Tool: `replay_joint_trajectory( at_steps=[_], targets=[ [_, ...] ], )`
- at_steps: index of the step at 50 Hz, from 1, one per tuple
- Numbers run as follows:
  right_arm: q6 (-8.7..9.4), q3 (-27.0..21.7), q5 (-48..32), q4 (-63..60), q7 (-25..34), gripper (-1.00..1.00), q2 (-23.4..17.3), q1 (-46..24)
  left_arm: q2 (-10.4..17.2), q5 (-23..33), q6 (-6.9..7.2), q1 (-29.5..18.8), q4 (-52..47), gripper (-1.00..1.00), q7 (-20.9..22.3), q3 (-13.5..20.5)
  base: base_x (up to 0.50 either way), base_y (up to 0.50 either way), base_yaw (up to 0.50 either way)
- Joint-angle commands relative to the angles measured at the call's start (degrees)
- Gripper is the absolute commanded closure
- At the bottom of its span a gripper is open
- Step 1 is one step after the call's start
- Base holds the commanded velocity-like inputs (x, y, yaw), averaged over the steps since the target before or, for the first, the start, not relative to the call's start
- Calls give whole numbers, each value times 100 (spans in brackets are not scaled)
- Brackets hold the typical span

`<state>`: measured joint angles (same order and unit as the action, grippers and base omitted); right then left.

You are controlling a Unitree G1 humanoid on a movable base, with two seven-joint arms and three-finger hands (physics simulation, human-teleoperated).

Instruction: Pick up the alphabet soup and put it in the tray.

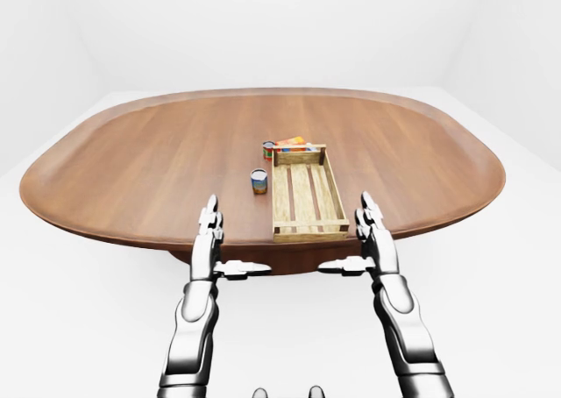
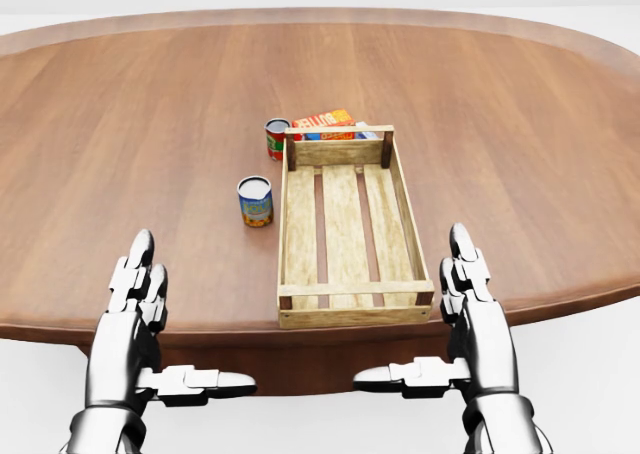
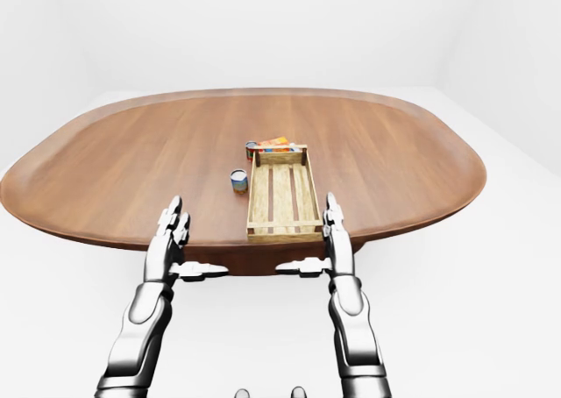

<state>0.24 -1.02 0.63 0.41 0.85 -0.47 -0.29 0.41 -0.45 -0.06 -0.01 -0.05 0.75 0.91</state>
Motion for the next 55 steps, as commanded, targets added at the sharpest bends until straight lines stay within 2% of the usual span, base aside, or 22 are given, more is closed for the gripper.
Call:
replay_joint_trajectory(
  at_steps=[1, 2, 5, 15, 17, 18, 20, 21, 25, 26, 29, 31, 34, 55],
  targets=[
    [44, -177, 123, 106, 124, -100, -82, -73, 69, -19, 17, 2, -40, -100, 89, 127, 0, 0, 0],
    [38, -180, 136, 115, 128, -100, -82, -77, 69, -29, 64, -11, -34, -100, 83, 138, 0, 0, 0],
    [23, -189, 156, 142, 122, -100, -84, -91, 69, -14, 41, 0, -46, -100, 95, 124, 0, 0, 0],
    [-7, -188, 170, 177, 112, -100, -85, -99, 67, -27, 93, -20, -34, -100, 111, 128, 0, 0, 0],
    [-6, -185, 169, 175, 110, -100, -86, -97, 76, -15, 173, -32, -17, -100, 115, 123, 0, 0, 0],
    [-9, -187, 172, 178, 108, -100, -86, -97, 99, 77, 319, -45, -10, -100, 118, 83, 0, 0, 0],
    [-5, -182, 171, 169, 109, -100, -85, -92, 106, 258, 279, -51, 10, -100, 106, 19, 0, 0, 0],
    [4, -178, 170, 150, 108, -100, -83, -84, 101, 270, 375, -75, 39, -100, 109, 32, 0, 0, 0],
    [18, -174, 174, 121, 106, -100, -78, -70, 100, 289, 382, -88, 48, -100, 137, 41, 0, 0, 0],
    [19, -172, 171, 118, 105, -100, -78, -68, 102, 357, 425, -103, 55, -100, 76, 50, 0, 0, 0],
    [15, -161, 145, 143, 109, -100, -83, -79, 92, 434, 353, -63, 25, -100, 51, 27, 0, 0, 0],
    [8, -158, 135, 157, 112, -100, -82, -86, 90, 454, 405, -72, 30, -100, 73, 17, 0, 0, 0],
    [-3, -157, 124, 177, 115, -100, -82, -91, 86, 511, 363, -64, 31, -100, 66, -1, 0, 0, 0],
    [-16, -138, 69, 223, 97, -100, -81, -109, 80, 532, 324, -145, 176, -100, 52, 16, 0, 0, 0]
  ],
)
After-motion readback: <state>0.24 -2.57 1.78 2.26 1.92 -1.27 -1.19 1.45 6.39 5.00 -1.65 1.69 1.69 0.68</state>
